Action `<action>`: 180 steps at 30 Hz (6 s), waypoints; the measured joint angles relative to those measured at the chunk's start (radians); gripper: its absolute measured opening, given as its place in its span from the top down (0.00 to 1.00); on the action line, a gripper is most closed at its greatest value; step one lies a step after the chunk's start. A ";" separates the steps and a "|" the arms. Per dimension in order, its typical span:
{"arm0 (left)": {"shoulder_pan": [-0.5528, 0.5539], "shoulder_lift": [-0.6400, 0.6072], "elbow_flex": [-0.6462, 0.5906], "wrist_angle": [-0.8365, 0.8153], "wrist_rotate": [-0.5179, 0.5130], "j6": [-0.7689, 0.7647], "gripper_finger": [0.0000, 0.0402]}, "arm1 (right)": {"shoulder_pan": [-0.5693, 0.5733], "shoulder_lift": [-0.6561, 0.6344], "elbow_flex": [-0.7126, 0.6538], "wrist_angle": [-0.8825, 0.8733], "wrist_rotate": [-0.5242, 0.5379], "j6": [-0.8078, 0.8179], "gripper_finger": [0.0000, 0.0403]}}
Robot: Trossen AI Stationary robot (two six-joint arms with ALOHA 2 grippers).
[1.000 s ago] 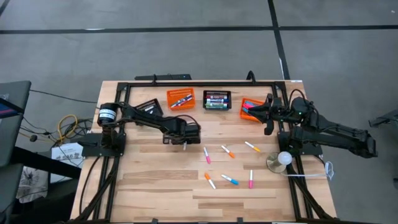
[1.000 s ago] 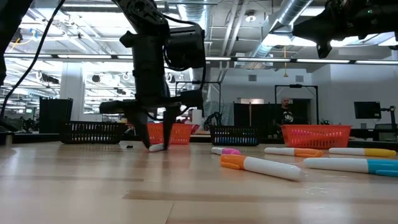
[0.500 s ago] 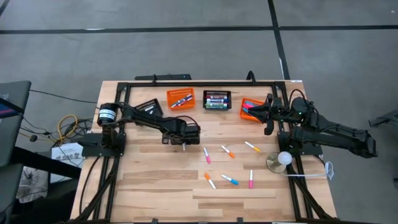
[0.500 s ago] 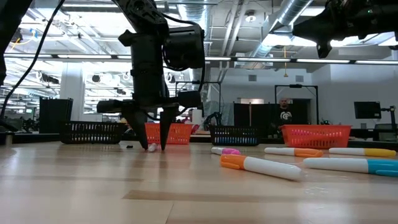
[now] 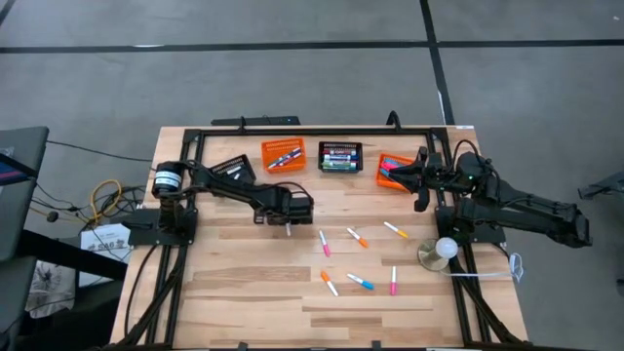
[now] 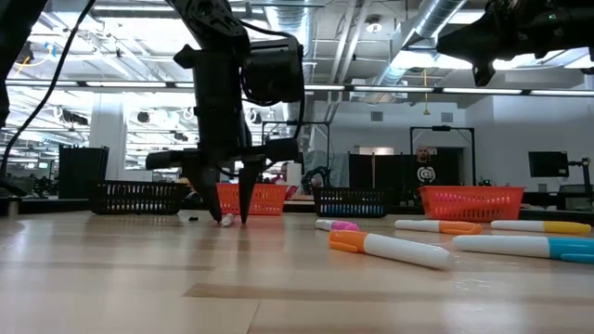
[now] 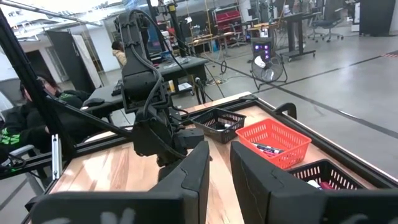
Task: Pick & Place Markers
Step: Put the white purple marker into the left black bin
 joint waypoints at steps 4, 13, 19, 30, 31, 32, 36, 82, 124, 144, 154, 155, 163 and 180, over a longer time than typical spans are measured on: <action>0.002 -0.035 -0.006 -0.007 -0.083 0.000 0.63 | 0.000 0.000 0.000 0.000 0.000 0.000 0.86; 0.004 -0.055 -0.036 0.001 -0.062 0.062 0.63 | 0.000 0.000 0.000 0.000 0.000 0.000 0.86; -0.001 -0.063 -0.064 0.042 -0.031 0.063 0.63 | 0.000 0.000 0.000 0.000 0.001 0.000 0.86; -0.001 -0.063 -0.065 0.049 -0.018 0.021 0.63 | 0.000 0.000 0.000 0.000 0.003 0.000 0.86; -0.003 -0.063 -0.065 0.049 -0.017 0.016 0.63 | 0.000 0.000 0.000 0.000 0.003 0.000 0.86; -0.004 -0.063 -0.065 0.050 -0.016 0.014 0.63 | 0.000 0.000 0.000 0.000 0.004 0.000 0.86; -0.008 -0.067 -0.064 0.068 0.011 0.011 0.63 | 0.000 0.000 0.000 0.000 0.005 0.000 0.86; -0.126 -0.159 -0.067 0.170 -0.046 0.420 0.63 | -0.002 0.001 0.000 -0.007 0.034 -0.009 0.86; -0.058 -0.154 -0.163 0.249 0.053 0.959 0.63 | -0.002 0.001 0.000 -0.007 0.089 0.026 0.86; -0.063 -0.077 -0.156 0.267 0.014 0.929 0.74 | -0.003 0.001 0.000 -0.006 0.111 0.036 0.86; -0.063 -0.077 -0.158 0.245 -0.008 0.939 0.91 | -0.003 0.001 0.000 -0.006 0.111 0.044 0.86; -0.063 -0.080 -0.159 0.245 -0.010 0.928 0.91 | -0.003 0.001 0.000 -0.006 0.111 0.045 0.86; -0.061 -0.130 -0.168 0.231 -0.016 0.883 0.89 | -0.003 0.001 0.000 -0.006 0.112 0.045 0.86; -0.036 -0.442 -0.166 0.244 0.114 0.880 0.90 | -0.003 0.001 0.000 -0.006 0.111 0.046 0.86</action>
